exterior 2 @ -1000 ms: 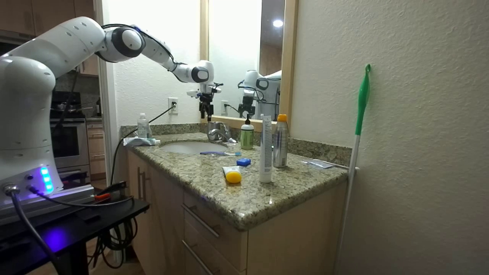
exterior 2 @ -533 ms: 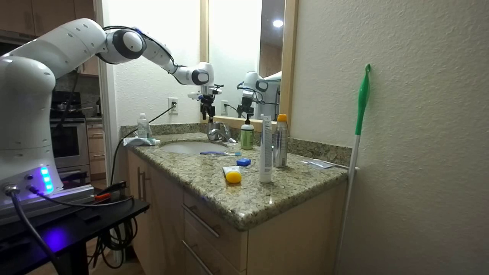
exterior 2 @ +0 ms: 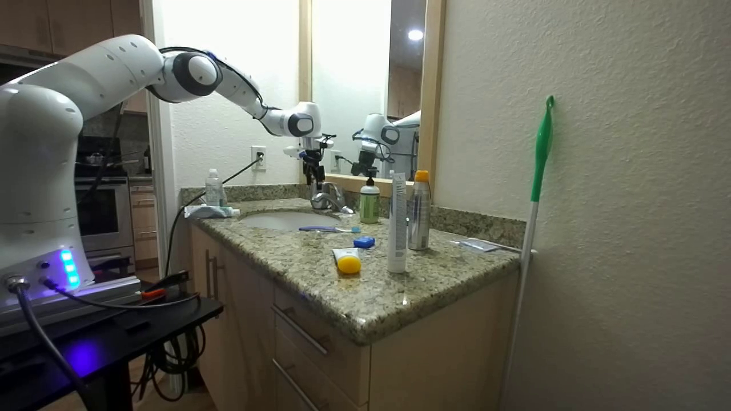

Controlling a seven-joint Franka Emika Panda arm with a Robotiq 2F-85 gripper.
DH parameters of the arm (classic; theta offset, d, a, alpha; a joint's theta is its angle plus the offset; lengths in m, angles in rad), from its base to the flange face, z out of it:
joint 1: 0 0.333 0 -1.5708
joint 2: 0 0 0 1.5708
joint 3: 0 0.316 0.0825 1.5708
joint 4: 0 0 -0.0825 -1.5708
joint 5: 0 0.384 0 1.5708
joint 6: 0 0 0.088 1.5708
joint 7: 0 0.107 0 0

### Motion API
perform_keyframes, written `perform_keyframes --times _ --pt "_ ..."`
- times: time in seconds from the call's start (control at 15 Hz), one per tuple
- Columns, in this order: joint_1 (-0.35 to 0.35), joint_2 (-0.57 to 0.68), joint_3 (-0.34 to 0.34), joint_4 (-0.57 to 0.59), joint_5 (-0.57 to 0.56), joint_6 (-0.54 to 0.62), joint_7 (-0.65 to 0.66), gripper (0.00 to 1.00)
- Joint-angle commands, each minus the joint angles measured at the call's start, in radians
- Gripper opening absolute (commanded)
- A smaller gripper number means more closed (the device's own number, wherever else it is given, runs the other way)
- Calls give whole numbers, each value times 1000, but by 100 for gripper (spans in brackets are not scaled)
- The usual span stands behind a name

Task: Close the tap and then remove the shaving stick from the metal cup and put it on the right side of the sink counter

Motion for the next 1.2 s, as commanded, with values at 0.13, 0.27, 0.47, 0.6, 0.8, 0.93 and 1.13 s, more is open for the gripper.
perform_keyframes --times 0.13,0.27,0.47,0.6,0.8,0.93,1.13 --pt "10 -52 3 -58 -4 -15 52 100" --pt "21 -74 -3 -77 -6 -47 92 100" --pt "17 -31 3 -19 -4 -35 101 100" --pt "23 -44 1 -25 -4 -43 122 100" --pt "24 -55 0 -38 -4 -44 126 100" --pt "33 -63 -7 -38 -19 -49 124 100" --pt "54 -82 -17 -49 -44 -47 139 100"
